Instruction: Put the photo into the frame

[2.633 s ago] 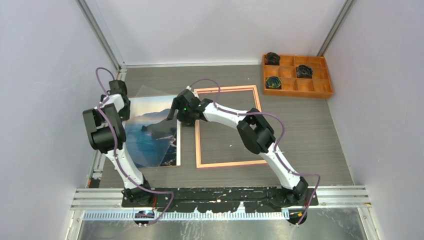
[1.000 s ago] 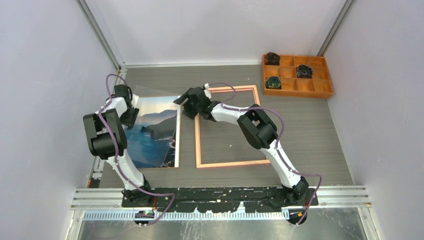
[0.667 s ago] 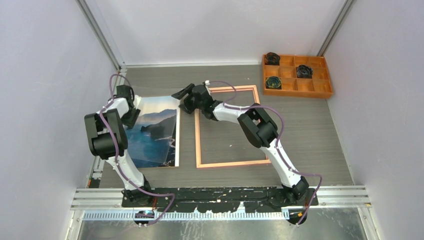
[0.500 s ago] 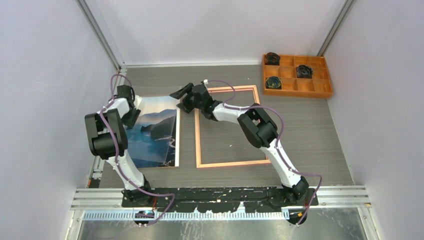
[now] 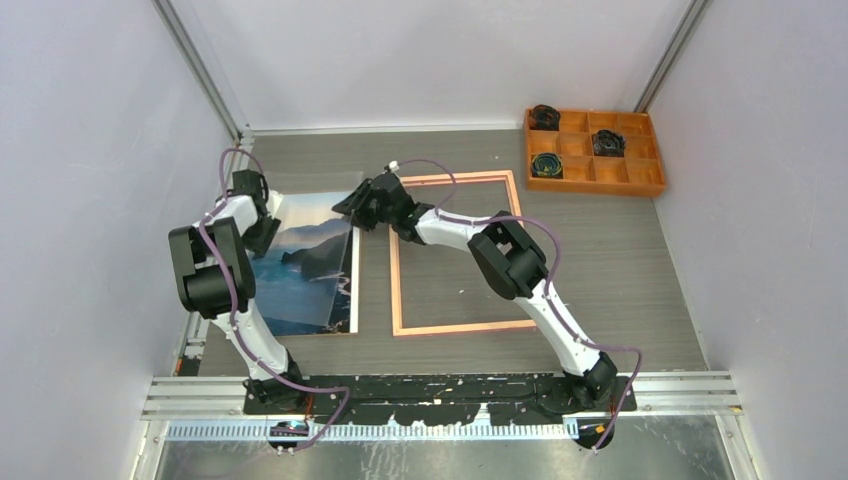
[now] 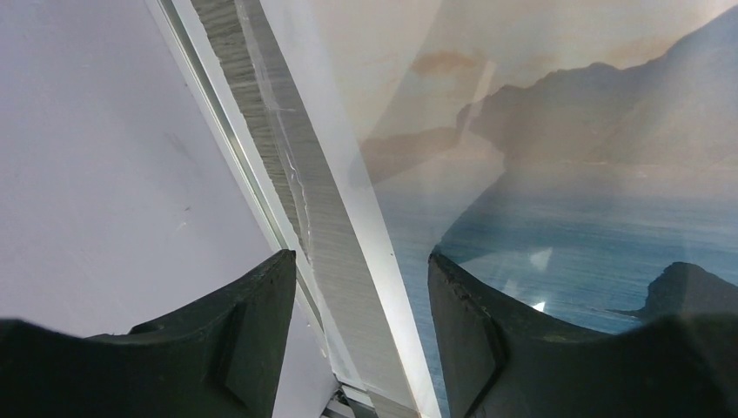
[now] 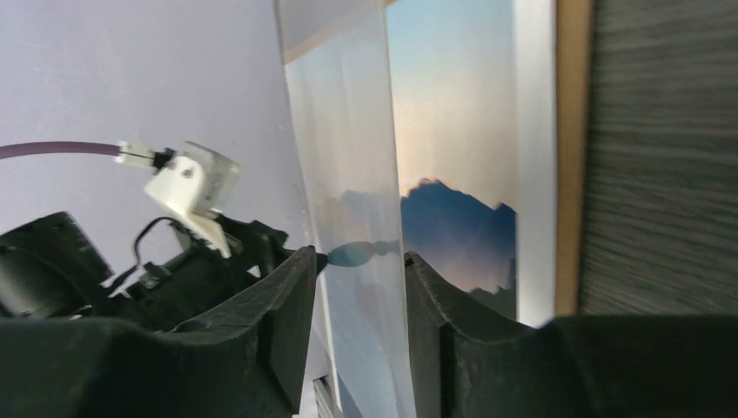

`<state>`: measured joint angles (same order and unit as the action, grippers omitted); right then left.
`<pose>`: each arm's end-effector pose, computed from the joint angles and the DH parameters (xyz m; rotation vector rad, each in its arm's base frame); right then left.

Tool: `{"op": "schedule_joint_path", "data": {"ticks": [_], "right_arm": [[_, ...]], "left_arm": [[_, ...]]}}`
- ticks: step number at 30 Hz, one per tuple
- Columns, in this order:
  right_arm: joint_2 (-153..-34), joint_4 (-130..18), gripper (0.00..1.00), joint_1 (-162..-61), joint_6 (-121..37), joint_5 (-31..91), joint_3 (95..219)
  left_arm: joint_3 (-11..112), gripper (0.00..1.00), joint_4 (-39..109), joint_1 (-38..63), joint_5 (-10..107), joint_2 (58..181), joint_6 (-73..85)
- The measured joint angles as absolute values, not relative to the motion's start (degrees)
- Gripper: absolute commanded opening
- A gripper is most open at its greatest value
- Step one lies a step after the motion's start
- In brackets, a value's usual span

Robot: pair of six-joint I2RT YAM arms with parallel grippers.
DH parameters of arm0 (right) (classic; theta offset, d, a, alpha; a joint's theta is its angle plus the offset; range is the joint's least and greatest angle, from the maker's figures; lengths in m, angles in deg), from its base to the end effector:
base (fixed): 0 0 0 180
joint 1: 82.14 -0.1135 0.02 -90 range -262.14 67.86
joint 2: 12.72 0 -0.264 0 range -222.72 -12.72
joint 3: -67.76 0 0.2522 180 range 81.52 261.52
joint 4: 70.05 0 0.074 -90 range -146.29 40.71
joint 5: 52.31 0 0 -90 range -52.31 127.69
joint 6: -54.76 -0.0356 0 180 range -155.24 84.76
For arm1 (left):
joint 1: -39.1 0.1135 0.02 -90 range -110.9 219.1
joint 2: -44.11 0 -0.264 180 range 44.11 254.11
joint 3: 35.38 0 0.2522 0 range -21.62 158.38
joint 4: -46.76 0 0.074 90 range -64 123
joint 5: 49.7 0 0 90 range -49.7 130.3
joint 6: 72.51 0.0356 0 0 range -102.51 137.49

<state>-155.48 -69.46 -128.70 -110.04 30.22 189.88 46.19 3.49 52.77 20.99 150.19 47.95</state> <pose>0.3872 0.4157 0.1448 0.4548 2.2229 1.4249 0.3502 0.0973 0.1629 0.3203 2.8196 0.6564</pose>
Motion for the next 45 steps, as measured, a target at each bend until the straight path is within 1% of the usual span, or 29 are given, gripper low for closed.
{"op": "schedule_joint_path", "data": {"ticks": [3,7,8,13,17,18,19,21,24,29,32,34,38,41,45], "right_arm": [[-154.8,-67.6,0.35,-128.9,-107.4,31.0,188.4],[-152.5,-64.2,0.17,-129.0,-103.8,31.2,186.7],[-151.7,-63.4,0.14,-129.0,-102.9,31.3,186.4],[-144.5,-61.2,0.07,-128.8,-99.4,31.4,184.4],[-137.6,-59.7,0.06,-127.9,-96.4,29.6,183.0],[-135.9,-58.7,0.06,-127.4,-95.5,28.7,183.0],[-134.1,-57.1,0.06,-126.7,-94.6,27.6,183.0],[-130.8,-52.6,0.01,-124.8,-92.7,25.3,183.0],[-125.9,-45.6,0.01,-119.9,-89.3,20.5,182.3],[-114.9,-38.1,0.01,-107.9,-85.6,11.3,172.5],[-110.3,-30.9,0.01,-101.1,-81.3,8.7,169.4],[-108.7,-24.4,0.01,-98.6,-76.5,8.9,169.3],[-108.5,-15.7,0.01,-98.4,-69.5,10.9,169.2],[-109.4,-11.8,0.07,-98.6,-65.9,13.2,169.3],[-112.2,-9.7,0.19,-98.0,-63.4,16.2,169.2]], "left_arm": [[46.9,0.62,2.4,53.2,22.0,150.2,47.8],[48.6,0.68,-1.1,54.4,24.6,150.2,47.0],[48.9,0.70,-1.9,54.6,25.2,150.2,46.9],[50.7,0.80,-7.2,55.5,27.6,149.3,46.2],[51.7,0.83,-12.1,55.7,29.8,145.5,46.0],[52.1,0.88,-13.3,55.6,30.3,144.1,45.9],[52.7,0.90,-14.6,55.4,30.7,142.6,45.9],[53.3,0.90,-15.8,54.8,31.0,140.1,45.7],[53.5,0.91,-17.5,52.4,31.0,136.5,45.1],[54.8,0.91,-20.4,45.4,30.8,135.5,43.5],[55.2,0.91,-21.3,40.7,29.6,135.6,42.6],[55.8,0.91,-21.7,36.6,28.6,136.2,41.7],[58.9,0.91,-22.0,30.7,27.9,140.3,40.1],[60.0,0.91,-21.8,27.5,27.4,143.5,39.3],[59.7,0.91,-21.0,24.0,25.8,146.4,38.8]]}}
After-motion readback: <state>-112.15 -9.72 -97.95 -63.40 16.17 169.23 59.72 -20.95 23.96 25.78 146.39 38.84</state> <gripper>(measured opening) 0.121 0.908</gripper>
